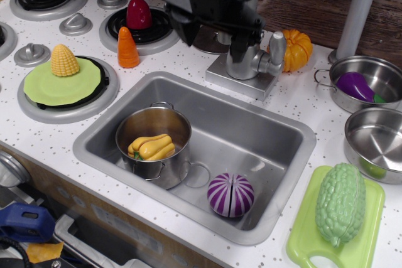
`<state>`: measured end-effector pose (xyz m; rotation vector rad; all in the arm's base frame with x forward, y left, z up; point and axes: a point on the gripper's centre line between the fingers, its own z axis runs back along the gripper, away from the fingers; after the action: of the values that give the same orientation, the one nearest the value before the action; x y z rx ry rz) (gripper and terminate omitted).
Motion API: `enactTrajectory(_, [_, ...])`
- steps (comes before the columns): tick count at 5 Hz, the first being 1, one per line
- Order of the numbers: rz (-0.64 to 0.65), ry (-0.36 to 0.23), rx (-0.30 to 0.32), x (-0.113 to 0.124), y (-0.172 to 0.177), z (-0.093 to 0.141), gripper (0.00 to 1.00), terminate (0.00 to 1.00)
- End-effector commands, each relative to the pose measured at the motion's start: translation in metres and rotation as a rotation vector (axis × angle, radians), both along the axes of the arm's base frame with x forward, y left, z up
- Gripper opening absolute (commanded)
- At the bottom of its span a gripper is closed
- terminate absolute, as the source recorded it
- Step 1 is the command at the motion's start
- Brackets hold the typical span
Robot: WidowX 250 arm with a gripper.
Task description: Turn faucet front to left
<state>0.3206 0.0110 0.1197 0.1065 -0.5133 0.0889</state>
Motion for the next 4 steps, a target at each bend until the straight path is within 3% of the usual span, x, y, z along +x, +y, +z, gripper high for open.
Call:
enactTrajectory(1, [-0.027, -0.064, -0.006, 0.018, 0.009, 0.008, 1.00, 0.00])
enactTrajectory(2, [-0.034, -0.071, -0.009, 0.025, 0.015, 0.010, 1.00, 0.00])
enactTrajectory(3, [-0.031, -0.071, -0.006, 0.026, 0.017, 0.011, 0.00, 0.00])
enactTrajectory(4, [-0.064, -0.089, 0.043, 0.026, 0.034, 0.011, 0.00, 0.00])
